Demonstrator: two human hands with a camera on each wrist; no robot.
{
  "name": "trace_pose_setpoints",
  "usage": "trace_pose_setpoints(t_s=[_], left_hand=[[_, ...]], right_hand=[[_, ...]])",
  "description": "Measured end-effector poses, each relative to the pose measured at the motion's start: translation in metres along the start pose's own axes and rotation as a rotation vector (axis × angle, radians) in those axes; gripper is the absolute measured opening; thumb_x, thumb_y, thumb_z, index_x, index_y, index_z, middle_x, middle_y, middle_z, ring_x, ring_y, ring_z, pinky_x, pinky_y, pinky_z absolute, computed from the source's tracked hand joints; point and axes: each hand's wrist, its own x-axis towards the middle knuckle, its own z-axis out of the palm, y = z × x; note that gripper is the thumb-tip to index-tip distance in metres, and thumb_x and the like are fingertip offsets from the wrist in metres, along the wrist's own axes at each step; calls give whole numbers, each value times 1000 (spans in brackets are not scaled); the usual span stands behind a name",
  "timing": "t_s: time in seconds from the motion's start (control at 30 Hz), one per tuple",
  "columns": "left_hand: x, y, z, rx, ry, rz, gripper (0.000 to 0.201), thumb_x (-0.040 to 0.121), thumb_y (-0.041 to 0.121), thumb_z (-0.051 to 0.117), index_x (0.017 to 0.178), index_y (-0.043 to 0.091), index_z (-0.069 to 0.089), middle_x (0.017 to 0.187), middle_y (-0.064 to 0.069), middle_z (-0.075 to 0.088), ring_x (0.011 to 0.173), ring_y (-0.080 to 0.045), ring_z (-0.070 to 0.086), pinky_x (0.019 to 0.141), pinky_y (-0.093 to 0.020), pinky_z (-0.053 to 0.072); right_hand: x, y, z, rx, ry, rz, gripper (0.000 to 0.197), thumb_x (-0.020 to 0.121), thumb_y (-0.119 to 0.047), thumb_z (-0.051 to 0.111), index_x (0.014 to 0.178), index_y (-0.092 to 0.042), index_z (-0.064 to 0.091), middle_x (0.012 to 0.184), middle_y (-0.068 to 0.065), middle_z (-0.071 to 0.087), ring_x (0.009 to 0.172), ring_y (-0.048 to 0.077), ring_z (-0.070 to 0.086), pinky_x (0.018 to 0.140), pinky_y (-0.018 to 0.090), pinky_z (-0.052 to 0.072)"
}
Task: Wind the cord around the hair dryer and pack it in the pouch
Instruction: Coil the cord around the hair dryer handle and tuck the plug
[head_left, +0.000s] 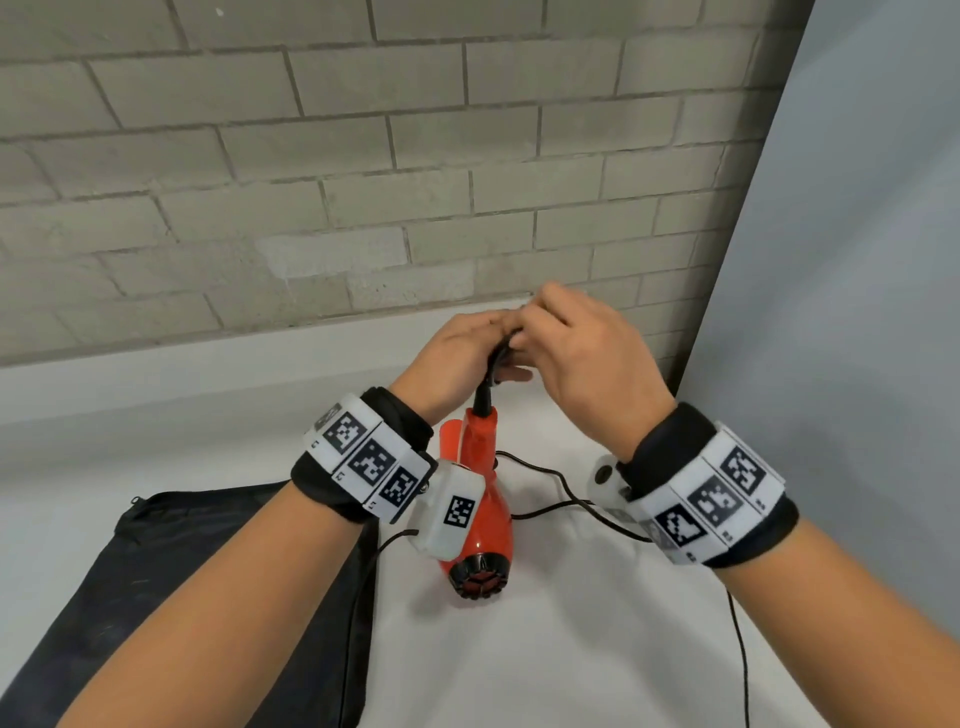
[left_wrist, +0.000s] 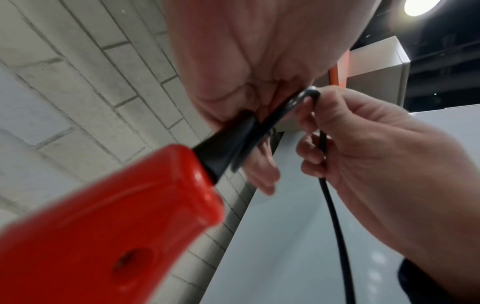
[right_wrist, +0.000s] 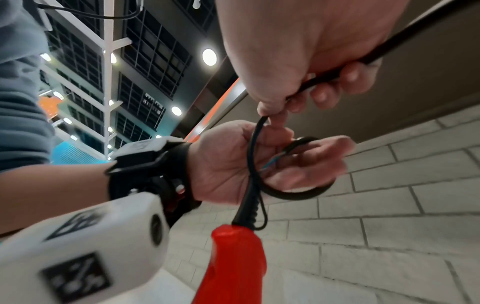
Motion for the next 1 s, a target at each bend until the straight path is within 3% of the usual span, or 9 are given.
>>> trace_pose_setpoints(t_s=[0.1,0.17,0.3,0.5,0.63,0.7,0.77,0.87,1.0], left_hand=[[-1,-1,0,37,-65,-2,54,98,36,14,81,15,61,57,4,67,49,-9,59,49,-19,45],[0,-4,-3,26,-109,-20,59,97,40,13,77,13,62,49,4,61,35,-6,42,43,-17,35],[4,-3,-10,-123,-104,-121,52,97,34,26,70,7,61,38,9,38,31,-3,23,35,-14,22],[7,-7,-10,-370,-239,-177,38,95,16,23,81,6,57,51,9,44,41,-3,33,46,-17,37],[7,-10,-11,-466,-237,-187,34,94,14,20,81,9,51,49,10,44,35,-2,32,42,-15,33],[8,-11,-14,-568,-193,-197,33,93,14,20,82,10,50,49,10,44,34,-3,32,41,-15,33],[10,-14,-17,-664,-136,-177,33,93,14,20,87,10,53,53,10,48,36,-3,35,42,-15,36],[12,-19,-19,-635,-56,-116,33,96,12,24,98,9,57,62,11,60,43,-1,44,47,-14,41],[11,-23,-17,-517,-3,-60,28,97,11,30,105,9,56,76,10,72,62,0,62,61,-15,52]], right_hand=[[11,3,0,211,-11,180,29,91,-28,37,92,-11,61,81,7,63,68,18,55,58,29,40],[15,11,4,418,-94,310,24,92,-27,40,91,-17,61,70,-1,64,63,10,57,60,26,43],[14,20,12,680,-126,398,20,92,-20,47,75,-24,57,54,-11,51,48,0,46,53,16,35],[13,25,15,908,-59,483,29,93,-11,43,67,-20,53,52,-10,53,57,5,52,63,18,48],[7,28,21,1047,-36,569,32,97,-10,36,72,-16,53,52,-10,51,40,0,41,42,10,33],[-3,29,30,1010,-30,620,30,98,-8,33,81,-19,56,64,-5,51,40,1,39,41,13,31],[-15,26,42,752,-138,586,31,95,-2,34,105,-19,58,72,-2,54,49,2,43,51,13,36],[-34,9,55,421,-424,496,51,92,0,35,140,-16,29,93,8,62,74,16,52,77,24,46],[-45,-13,52,342,-597,467,66,89,-4,38,145,-18,6,98,12,64,81,25,60,78,40,52]])
